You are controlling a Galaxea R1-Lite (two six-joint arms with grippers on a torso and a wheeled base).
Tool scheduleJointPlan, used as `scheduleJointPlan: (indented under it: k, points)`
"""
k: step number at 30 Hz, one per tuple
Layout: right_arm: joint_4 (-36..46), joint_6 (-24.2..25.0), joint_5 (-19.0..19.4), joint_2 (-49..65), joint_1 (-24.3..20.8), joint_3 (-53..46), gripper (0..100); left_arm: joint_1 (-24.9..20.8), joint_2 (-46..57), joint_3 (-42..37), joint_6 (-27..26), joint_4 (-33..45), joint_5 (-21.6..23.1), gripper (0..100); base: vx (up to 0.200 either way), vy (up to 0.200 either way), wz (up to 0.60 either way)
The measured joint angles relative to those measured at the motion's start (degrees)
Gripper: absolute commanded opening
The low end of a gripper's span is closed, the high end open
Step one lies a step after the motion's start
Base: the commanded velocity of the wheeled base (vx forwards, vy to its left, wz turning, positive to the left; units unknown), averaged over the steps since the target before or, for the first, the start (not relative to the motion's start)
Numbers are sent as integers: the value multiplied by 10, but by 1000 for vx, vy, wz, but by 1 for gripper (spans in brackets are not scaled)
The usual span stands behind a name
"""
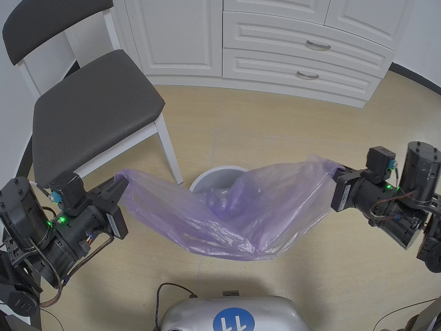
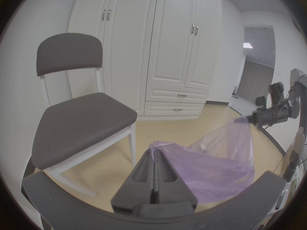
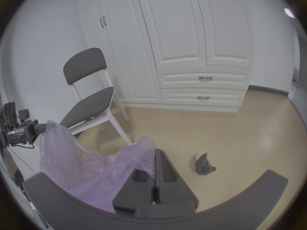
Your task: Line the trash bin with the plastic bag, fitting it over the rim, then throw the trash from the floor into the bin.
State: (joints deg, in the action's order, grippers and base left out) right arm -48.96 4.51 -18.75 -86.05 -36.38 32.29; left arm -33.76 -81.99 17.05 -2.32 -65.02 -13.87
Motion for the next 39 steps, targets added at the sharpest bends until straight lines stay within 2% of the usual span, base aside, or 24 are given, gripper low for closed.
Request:
scheduleJointPlan:
  k: [5,8,13,28,39]
  points:
    - [5,-41,-26,53,-4,-42,0,26,-24,3,5,-11,7,0,0,0,0]
    - [7,-80,-32,87,-6,-71,0,43,-38,5,6,-34,17,0,0,0,0]
    - [9,-116,-36,121,-9,-102,0,65,-52,6,4,-68,25,0,0,0,0]
    - [8,-169,-39,141,14,-139,0,88,-38,9,1,-73,27,0,0,0,0]
    - [5,-176,-41,140,21,-145,0,101,-31,12,0,-75,34,0,0,0,0]
